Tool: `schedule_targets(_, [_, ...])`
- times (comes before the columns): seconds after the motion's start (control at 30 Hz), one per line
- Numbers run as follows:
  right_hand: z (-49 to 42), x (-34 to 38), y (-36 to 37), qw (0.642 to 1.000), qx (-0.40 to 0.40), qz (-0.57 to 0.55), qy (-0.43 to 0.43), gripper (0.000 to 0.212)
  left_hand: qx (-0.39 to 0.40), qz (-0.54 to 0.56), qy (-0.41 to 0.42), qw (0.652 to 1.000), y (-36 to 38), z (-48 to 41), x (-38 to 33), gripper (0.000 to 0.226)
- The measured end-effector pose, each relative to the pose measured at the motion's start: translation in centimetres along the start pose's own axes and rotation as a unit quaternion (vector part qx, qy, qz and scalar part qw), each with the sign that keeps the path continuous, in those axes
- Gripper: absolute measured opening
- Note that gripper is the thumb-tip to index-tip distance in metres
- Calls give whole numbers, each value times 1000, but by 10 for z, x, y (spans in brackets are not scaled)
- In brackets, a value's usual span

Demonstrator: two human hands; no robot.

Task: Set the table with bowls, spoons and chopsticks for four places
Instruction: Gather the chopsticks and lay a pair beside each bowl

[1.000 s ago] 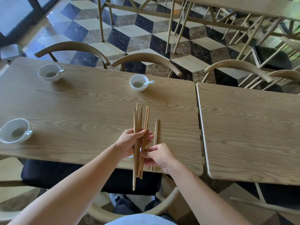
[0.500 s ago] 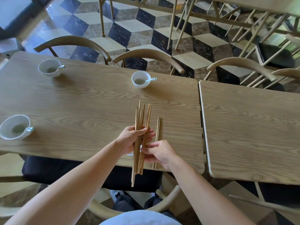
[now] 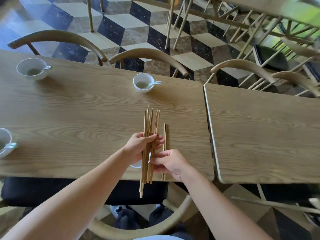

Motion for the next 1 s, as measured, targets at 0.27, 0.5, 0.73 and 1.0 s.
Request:
schedule_targets(0.27, [-32,44,-59,998,-48,-36,4,31,-51,2,2,999,12,-30,-28,28])
schedule_targets(0.5, [-155,116,-118,998,-60,10,0,17,-136,60,35,988,-2,-73,-61,28])
schedule_targets(0.73, [-270,139,-133,988,-99,115,13,11,-148,82,24,985,0,-118,-50,23])
schedule_targets(1.0, [-296,139,-140,945,-193,263,17,13,-144,109,5,983,-11,-115,-37,24])
Point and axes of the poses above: each hand's wrist, its own z-axis away from the middle knuckle, its own y-axis out of the palm, x = y × z, the point moved 9 cm from there along -z, towards the middle knuckle
